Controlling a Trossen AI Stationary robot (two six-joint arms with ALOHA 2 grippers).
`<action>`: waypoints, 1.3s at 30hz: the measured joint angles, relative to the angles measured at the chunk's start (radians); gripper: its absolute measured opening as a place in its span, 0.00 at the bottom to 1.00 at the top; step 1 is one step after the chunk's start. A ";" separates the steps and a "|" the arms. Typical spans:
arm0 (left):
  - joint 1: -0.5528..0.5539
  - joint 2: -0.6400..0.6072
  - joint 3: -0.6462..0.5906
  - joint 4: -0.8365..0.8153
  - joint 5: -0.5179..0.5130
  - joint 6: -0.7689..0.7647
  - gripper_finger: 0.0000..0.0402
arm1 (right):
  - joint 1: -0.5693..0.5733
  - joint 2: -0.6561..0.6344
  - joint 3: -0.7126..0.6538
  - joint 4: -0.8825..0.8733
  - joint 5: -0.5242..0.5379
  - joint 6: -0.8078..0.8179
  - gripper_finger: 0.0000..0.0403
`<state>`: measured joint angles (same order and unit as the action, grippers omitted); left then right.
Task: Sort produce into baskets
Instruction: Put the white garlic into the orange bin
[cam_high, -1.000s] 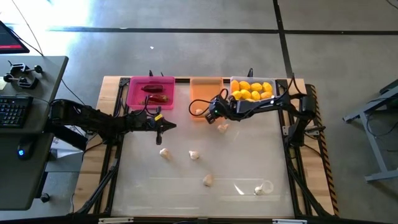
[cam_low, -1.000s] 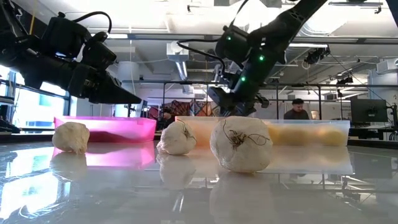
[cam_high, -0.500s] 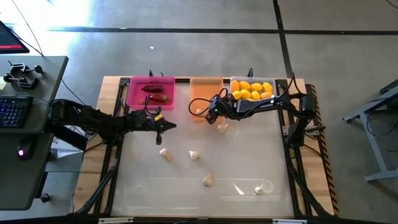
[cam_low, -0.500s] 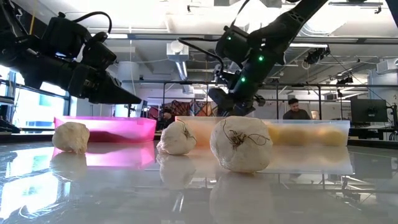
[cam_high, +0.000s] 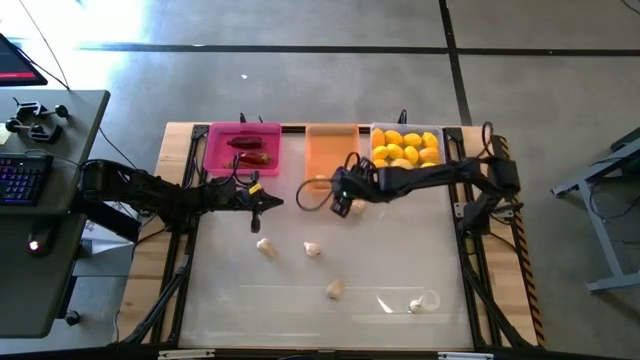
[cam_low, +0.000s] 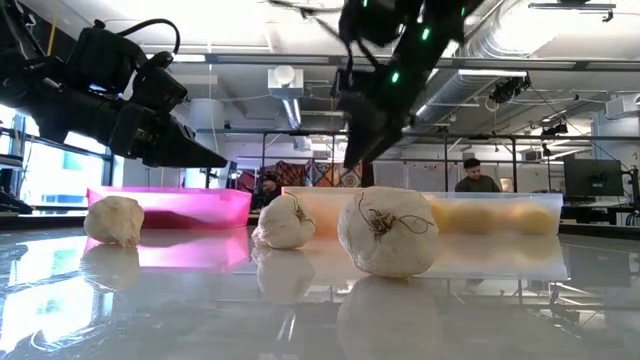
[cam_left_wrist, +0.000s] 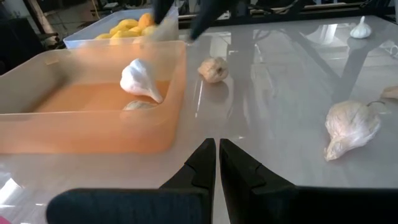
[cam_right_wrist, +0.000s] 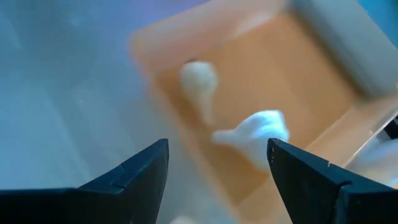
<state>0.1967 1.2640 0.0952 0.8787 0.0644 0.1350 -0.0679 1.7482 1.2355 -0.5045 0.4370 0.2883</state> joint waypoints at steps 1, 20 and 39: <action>0.000 0.000 0.000 0.000 0.000 0.003 0.02 | 0.024 -0.009 0.011 -0.032 0.000 0.004 0.65; 0.000 0.000 0.000 -0.019 -0.002 0.053 0.02 | 0.159 0.110 0.024 -0.270 -0.011 0.025 0.65; 0.000 0.000 0.000 -0.021 -0.001 0.061 0.02 | 0.130 0.123 0.047 -0.390 -0.078 -0.001 0.65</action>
<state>0.1967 1.2640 0.0955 0.8581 0.0635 0.1956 0.0622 1.8712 1.2822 -0.8950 0.3585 0.2877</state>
